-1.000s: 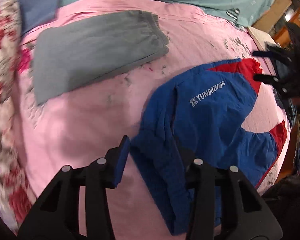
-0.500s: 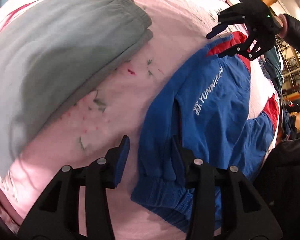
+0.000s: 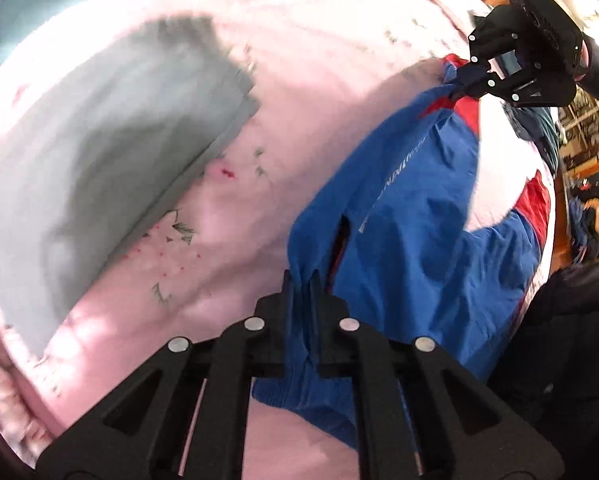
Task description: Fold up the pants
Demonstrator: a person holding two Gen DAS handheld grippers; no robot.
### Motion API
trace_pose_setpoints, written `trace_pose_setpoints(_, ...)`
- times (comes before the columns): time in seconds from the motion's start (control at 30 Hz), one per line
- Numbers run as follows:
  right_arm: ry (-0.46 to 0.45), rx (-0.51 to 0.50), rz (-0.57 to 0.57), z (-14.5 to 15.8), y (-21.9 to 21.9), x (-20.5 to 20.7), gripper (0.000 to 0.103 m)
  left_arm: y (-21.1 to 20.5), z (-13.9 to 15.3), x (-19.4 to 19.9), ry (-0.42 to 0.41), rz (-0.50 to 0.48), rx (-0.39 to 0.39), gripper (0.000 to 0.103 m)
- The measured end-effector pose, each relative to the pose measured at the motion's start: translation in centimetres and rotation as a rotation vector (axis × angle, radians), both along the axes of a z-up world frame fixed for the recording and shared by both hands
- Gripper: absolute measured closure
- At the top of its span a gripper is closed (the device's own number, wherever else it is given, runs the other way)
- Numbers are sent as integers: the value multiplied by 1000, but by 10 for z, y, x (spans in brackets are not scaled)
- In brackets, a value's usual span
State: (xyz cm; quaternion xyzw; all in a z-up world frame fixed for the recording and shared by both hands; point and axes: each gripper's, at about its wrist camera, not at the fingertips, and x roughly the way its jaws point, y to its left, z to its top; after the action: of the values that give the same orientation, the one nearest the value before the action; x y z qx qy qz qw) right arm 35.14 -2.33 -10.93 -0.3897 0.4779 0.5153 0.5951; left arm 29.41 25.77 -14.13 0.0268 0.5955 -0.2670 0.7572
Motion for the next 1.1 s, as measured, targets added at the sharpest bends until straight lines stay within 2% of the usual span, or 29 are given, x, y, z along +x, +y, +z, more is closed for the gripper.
trace_pose_setpoints(0.1, -36, 29, 7, 38, -22, -40, 98, -14, 34, -31, -68, -48, 23, 96)
trace_pose_setpoints(0.17, -60, 35, 20, 53, -15, -62, 98, -23, 54, -59, -105, -91, 43, 96)
trace_pose_setpoints(0.23, -68, 47, 33, 69, -30, -95, 99, -33, 67, -90, -128, -145, 69, 96)
trace_pose_setpoints(0.33, -80, 43, 66, 69, -39, -145, 99, -48, 71, -130, -131, -210, 103, 96)
trace_pose_setpoints(0.47, -48, 11, 99, 38, -35, -208, 99, -61, 54, -179, -88, -271, 135, 96)
trace_pose_setpoints(0.6, -1, -19, 88, 7, -40, -259, 99, -76, 26, -207, -53, -313, 162, 96)
trace_pose_setpoints(0.8, -19, -51, 37, -36, -41, -289, 98, -81, -22, -218, -5, -316, 200, 96)
trace_pose_setpoints(0.87, -32, -60, -11, -50, -41, -290, 98, -81, -36, -219, 4, -301, 209, 92)
trace_pose_setpoints(0.93, -23, -69, -81, -56, -43, -287, 91, -80, -40, -223, 0, -283, 209, 91)
trace_pose_setpoints(0.97, -23, -69, -115, -54, -44, -286, 79, -79, -37, -226, -2, -280, 211, 89)
trace_pose_setpoints(1.0, -14, -63, -154, -48, -47, -284, 65, -77, -31, -229, -5, -282, 216, 86)
trace_pose_setpoints(1.03, 34, -14, -216, -33, -53, -278, 64, -75, -22, -233, -13, -286, 220, 63)
trace_pose_setpoints(1.07, 62, 40, -275, -18, -60, -272, 60, -72, -8, -239, -41, -294, 222, 31)
trace_pose_setpoints(1.1, 71, 99, -349, -3, -69, -263, 55, -69, 6, -246, -84, -299, 220, 24)
